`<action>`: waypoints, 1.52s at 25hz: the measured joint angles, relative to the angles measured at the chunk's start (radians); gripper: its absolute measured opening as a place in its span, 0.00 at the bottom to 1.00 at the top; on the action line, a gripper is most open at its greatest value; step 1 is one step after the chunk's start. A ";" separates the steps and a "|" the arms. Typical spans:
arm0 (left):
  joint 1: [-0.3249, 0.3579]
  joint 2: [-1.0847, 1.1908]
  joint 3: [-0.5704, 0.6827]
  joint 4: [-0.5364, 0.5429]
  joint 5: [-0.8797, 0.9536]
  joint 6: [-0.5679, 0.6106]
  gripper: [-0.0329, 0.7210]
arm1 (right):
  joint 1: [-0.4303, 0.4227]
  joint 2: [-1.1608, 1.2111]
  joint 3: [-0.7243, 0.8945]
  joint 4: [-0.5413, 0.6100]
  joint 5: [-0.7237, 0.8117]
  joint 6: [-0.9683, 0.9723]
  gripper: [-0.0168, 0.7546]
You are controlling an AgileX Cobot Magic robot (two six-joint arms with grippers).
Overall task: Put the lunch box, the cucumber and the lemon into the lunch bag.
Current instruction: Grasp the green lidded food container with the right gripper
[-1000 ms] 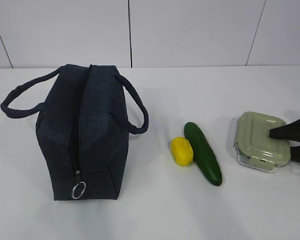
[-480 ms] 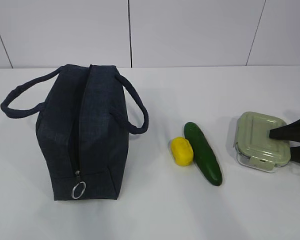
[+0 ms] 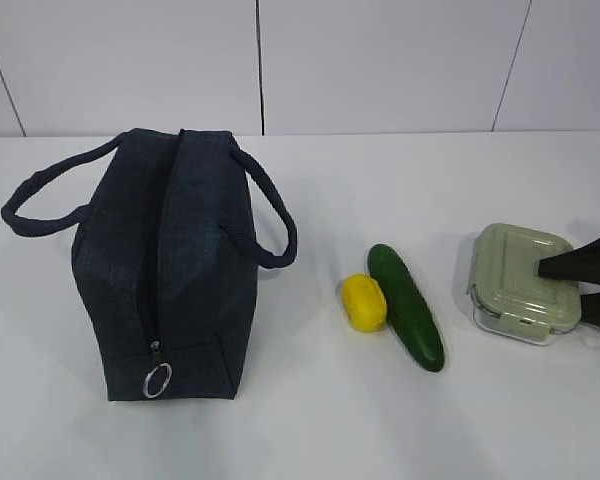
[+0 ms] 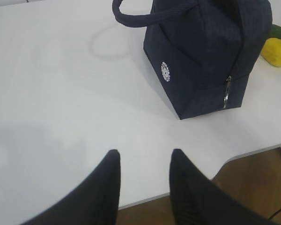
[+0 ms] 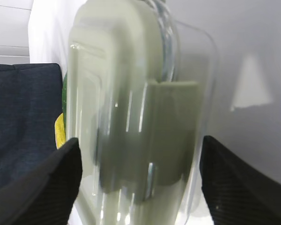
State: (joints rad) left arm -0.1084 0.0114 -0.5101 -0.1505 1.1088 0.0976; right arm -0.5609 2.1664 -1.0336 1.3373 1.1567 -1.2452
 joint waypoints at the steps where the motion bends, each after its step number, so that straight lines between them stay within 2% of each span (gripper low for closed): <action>1: 0.000 0.000 0.000 0.000 0.000 0.000 0.36 | 0.000 0.000 0.000 0.000 0.000 0.000 0.78; 8: 0.000 0.000 0.000 0.000 0.000 0.000 0.36 | 0.000 0.000 0.000 -0.004 0.000 0.002 0.76; 16: 0.000 0.000 0.000 0.000 0.000 0.000 0.36 | 0.000 0.000 0.000 -0.010 0.000 0.004 0.61; 38: 0.000 0.000 0.000 0.000 0.000 0.000 0.36 | 0.000 0.000 0.000 -0.010 0.000 0.007 0.60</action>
State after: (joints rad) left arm -0.1084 0.0114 -0.5101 -0.1505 1.1088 0.0976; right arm -0.5609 2.1664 -1.0336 1.3274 1.1567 -1.2380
